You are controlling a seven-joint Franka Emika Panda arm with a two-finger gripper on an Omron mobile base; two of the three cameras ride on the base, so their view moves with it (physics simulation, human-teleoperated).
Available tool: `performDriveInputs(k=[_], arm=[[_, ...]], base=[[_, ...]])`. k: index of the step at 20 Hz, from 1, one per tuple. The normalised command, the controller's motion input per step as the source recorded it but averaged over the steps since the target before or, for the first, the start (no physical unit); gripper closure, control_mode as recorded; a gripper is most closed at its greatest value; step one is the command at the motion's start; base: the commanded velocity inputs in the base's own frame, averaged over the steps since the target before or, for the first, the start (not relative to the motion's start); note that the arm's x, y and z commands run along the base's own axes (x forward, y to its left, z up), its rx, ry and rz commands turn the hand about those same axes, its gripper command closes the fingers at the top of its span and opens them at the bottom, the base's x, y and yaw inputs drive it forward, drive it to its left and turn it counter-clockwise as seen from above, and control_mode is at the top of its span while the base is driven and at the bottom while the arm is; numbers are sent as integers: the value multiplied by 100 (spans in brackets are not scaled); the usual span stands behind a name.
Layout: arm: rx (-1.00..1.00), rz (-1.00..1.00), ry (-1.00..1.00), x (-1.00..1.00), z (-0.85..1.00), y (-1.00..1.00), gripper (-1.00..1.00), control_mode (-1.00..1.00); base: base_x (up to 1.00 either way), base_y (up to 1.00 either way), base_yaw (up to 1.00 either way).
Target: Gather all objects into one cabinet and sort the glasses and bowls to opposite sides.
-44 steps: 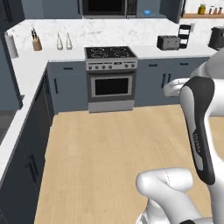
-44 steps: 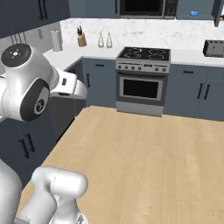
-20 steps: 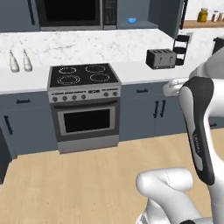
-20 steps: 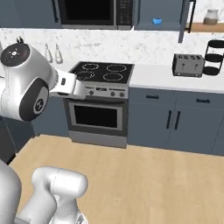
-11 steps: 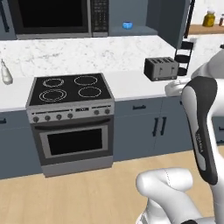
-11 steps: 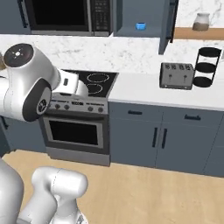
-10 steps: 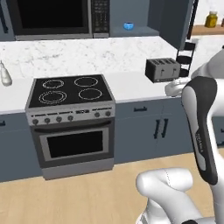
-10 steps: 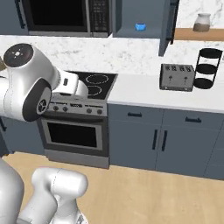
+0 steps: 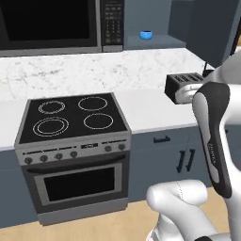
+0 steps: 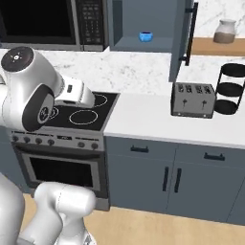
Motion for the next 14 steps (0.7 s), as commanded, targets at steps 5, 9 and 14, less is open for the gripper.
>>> performDriveInputs(k=[5, 9, 14], arm=[[0, 0, 0, 0, 0, 0, -100, 100], [0, 0, 0, 0, 0, 0, -100, 100], [0, 0, 0, 0, 0, 0, -100, 100]], base=[[93, -23, -12], [90, 0, -7], [64, -10, -2]])
